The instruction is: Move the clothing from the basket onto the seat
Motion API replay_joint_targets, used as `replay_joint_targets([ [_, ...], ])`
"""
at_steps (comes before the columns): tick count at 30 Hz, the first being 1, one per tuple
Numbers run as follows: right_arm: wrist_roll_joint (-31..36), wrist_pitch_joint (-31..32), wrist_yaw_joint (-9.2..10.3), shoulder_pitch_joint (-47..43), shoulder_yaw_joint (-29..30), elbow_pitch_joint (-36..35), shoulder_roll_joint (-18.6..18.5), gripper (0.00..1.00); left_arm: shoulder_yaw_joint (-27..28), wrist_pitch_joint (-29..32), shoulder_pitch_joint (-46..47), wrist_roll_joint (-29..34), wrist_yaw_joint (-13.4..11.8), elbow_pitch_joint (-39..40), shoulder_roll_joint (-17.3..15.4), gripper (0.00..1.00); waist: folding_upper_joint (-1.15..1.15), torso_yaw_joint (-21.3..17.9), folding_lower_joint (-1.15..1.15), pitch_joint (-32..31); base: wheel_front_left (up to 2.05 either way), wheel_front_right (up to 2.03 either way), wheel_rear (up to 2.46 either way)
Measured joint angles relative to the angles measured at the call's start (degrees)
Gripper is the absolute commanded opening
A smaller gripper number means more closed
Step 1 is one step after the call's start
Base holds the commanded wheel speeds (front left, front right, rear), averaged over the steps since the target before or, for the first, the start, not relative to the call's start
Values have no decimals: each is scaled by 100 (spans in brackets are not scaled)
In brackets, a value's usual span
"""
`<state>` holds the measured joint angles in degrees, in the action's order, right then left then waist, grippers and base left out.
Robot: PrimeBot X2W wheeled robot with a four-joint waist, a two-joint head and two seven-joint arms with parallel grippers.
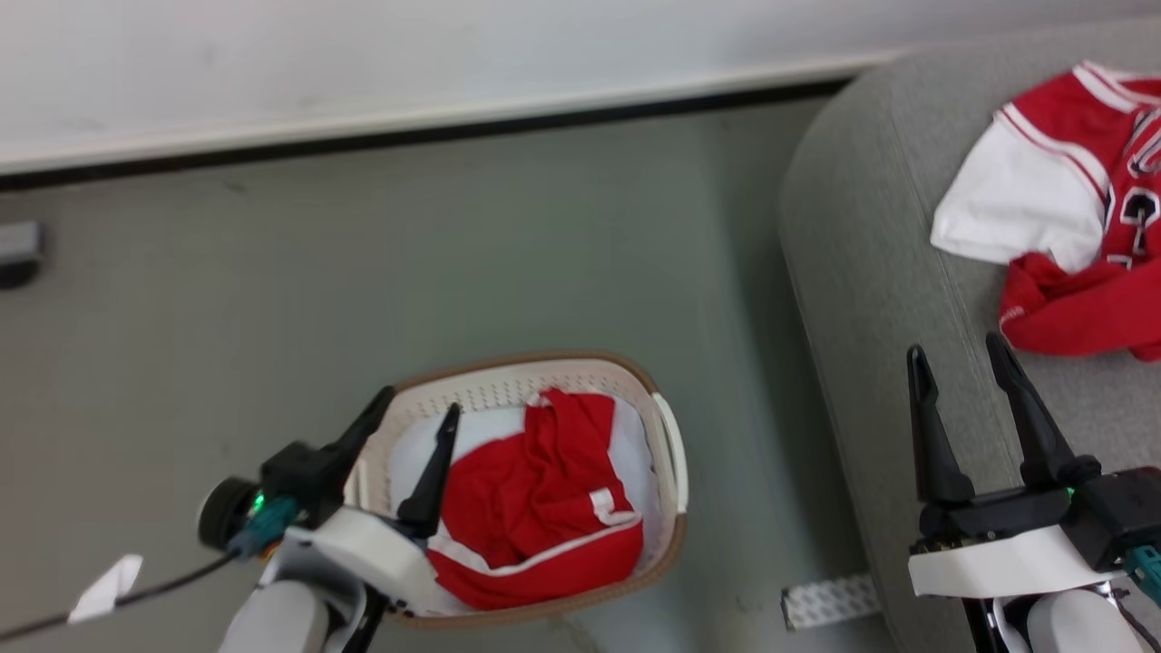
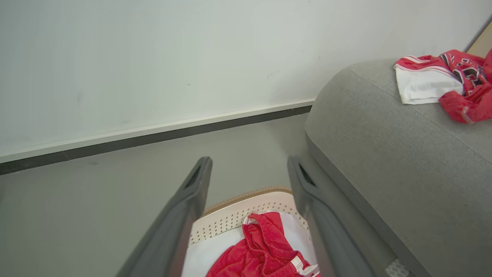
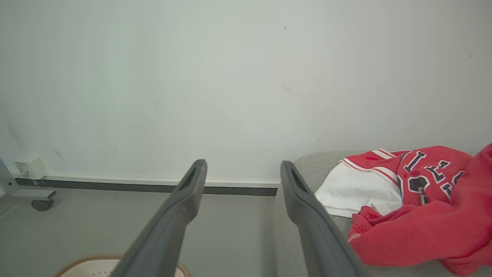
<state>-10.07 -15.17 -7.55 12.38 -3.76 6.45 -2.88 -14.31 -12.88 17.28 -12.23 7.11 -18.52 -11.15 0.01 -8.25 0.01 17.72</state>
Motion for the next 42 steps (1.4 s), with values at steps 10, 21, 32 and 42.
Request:
replay_joint_targets([
  [10,-42,0,0,363,-187,-625,-1,100,-1158,872,1320,-108,37,-1058,-268,100,0,-494,0,1022,0,0,0],
  [21,-56,0,0,677,-189,-1333,0,100,-1991,1593,2674,-348,42,-2337,-324,100,0,-697,0,2352,0,0,0],
  [32,53,0,0,870,-20,-2136,0,100,-2540,1738,3764,-568,42,-3263,-425,100,0,-637,0,3587,0,0,0],
  [42,104,0,0,868,-73,-2364,0,100,-2805,1227,4215,-622,43,-3760,-372,0,0,-549,-1,4093,2,2,2],
])
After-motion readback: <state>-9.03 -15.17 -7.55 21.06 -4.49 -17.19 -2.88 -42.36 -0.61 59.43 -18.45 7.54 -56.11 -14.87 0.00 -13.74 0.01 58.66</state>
